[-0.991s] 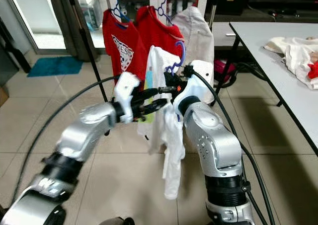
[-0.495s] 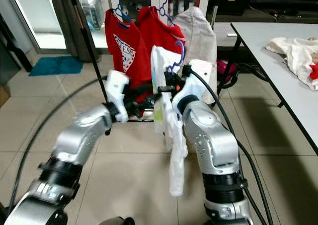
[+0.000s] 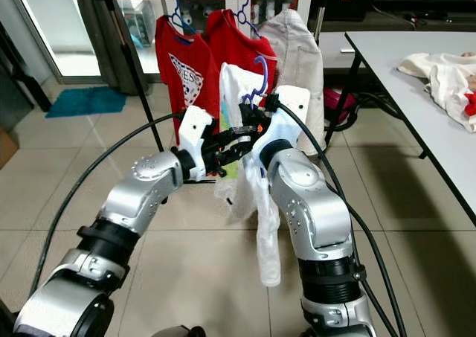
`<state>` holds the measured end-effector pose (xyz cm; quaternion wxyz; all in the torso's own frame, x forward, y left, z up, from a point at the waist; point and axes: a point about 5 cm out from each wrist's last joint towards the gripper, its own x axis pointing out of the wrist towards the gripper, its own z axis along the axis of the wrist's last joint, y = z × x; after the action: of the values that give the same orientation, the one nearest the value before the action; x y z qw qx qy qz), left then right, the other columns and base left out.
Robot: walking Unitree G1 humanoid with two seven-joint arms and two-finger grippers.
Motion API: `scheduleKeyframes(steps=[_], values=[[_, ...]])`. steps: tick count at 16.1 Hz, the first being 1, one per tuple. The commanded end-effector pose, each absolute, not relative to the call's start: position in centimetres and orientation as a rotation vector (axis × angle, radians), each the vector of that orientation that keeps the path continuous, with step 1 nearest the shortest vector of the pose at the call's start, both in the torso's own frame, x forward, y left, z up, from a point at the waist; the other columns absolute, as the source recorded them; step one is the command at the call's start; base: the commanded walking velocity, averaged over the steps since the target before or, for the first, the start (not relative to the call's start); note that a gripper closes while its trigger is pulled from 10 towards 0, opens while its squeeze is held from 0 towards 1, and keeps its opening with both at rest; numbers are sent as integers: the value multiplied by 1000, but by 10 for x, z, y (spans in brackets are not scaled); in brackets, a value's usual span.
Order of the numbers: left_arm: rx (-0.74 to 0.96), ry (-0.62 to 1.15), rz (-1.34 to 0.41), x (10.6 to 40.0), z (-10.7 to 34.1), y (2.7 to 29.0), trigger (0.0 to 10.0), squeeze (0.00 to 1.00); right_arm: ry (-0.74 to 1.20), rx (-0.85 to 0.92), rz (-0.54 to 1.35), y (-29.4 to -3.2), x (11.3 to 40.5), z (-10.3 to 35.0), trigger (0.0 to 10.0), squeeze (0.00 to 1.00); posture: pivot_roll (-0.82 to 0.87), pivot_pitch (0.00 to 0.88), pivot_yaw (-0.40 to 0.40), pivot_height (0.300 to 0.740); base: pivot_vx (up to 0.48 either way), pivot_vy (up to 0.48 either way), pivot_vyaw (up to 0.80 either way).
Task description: Hang hanger
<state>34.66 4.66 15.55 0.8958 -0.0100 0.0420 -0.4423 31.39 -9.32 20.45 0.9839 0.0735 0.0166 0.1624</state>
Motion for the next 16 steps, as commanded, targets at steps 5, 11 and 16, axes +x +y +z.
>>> scheduleKeyframes(steps=[5, 11, 16], values=[[-14, 84, -938, 352, 157, 44, 0, 0, -37, 153, 330, -92, 312, 218, 10000, 0, -129, 0, 125, 740, 0, 0, 0], [-7, 98, -932, 354, 153, 47, 0, 0, -40, 154, 335, -91, 313, 219, 10000, 0, -126, 0, 121, 740, 0, 0, 0], [-12, 118, -914, 356, 146, 50, 0, 0, -40, 153, 344, -91, 312, 219, 10000, 0, -129, 0, 122, 740, 0, 0, 0]])
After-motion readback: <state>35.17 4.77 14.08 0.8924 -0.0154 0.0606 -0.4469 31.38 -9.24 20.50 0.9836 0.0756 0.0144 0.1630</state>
